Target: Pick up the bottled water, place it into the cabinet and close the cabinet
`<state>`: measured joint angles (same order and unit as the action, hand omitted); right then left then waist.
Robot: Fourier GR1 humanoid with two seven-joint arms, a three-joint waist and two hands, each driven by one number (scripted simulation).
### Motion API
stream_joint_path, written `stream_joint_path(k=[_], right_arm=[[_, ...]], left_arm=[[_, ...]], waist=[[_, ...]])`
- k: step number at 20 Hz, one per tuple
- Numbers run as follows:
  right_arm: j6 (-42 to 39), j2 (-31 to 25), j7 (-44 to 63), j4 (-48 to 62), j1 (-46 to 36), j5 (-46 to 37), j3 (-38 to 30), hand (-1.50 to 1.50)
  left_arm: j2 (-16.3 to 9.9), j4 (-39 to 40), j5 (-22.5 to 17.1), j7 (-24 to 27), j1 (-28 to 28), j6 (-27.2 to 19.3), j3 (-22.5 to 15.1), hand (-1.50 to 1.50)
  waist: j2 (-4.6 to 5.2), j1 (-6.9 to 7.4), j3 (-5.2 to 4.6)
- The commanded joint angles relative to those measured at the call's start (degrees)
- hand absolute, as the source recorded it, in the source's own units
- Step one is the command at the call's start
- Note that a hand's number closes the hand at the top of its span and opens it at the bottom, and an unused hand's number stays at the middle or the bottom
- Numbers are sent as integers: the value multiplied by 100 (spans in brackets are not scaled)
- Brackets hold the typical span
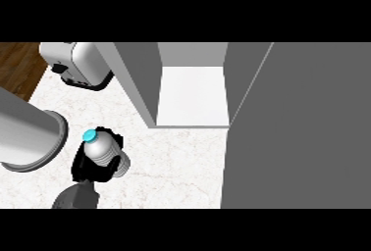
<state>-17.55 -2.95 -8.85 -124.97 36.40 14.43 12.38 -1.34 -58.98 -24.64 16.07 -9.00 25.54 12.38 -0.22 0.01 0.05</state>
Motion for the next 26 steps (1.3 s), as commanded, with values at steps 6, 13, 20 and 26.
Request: stream_joint_path(k=[6,13,20,26], right_arm=[[435,285,322,-26,-375,-384,543,-150],[435,285,44,27,-180,-495,747,-150],[250,118,-85,377,-363,-120,295,-150],[335,187,21,290,-296,-299,590,-150]], left_arm=[[131,-1440,-228,-586,-396,-1770,-1286,150],[133,-1089,-10,-464,-1295,-2989,-2002,150],[126,-1143,115,-453,-1852,-4104,-2796,150],[72,-1007,682,-854,-2409,-4488,-2527,150]], waist=[[11,-30,-4],[24,-86,-7],[35,-163,-3],[48,-231,-2]])
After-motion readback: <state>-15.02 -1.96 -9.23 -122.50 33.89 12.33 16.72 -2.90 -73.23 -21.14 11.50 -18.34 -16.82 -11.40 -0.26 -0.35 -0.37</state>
